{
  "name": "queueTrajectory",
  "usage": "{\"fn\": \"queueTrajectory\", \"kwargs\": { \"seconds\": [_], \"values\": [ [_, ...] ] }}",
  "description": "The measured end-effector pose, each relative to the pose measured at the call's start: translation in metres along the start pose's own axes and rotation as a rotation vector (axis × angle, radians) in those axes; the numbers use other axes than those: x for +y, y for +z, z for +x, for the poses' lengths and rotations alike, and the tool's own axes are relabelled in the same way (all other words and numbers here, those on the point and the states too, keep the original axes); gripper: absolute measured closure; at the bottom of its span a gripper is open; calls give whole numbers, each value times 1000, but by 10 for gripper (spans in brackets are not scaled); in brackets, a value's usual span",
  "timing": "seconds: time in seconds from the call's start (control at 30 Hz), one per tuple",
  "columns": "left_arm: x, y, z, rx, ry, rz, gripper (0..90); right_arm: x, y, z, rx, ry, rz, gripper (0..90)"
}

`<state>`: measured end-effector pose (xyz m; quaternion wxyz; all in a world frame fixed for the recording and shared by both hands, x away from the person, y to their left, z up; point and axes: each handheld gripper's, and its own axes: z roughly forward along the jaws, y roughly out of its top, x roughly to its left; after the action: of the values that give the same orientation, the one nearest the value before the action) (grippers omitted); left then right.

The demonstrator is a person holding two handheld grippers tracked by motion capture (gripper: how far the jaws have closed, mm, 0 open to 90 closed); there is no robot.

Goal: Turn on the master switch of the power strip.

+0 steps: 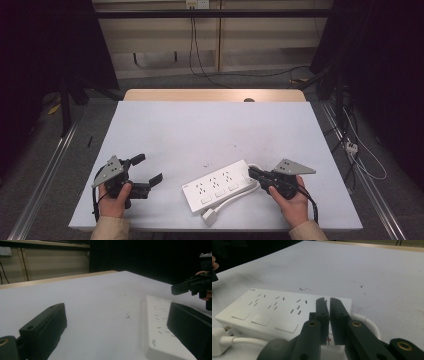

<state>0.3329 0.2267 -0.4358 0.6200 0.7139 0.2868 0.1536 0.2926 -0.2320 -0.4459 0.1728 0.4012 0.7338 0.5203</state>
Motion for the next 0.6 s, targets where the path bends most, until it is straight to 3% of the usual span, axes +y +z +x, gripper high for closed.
{"fn": "queueTrajectory", "kwargs": {
  "seconds": [0.6],
  "values": [
    [0,1,0,-3,1,4,25,0,2,-1,-1,3,37,900]
  ]
}}
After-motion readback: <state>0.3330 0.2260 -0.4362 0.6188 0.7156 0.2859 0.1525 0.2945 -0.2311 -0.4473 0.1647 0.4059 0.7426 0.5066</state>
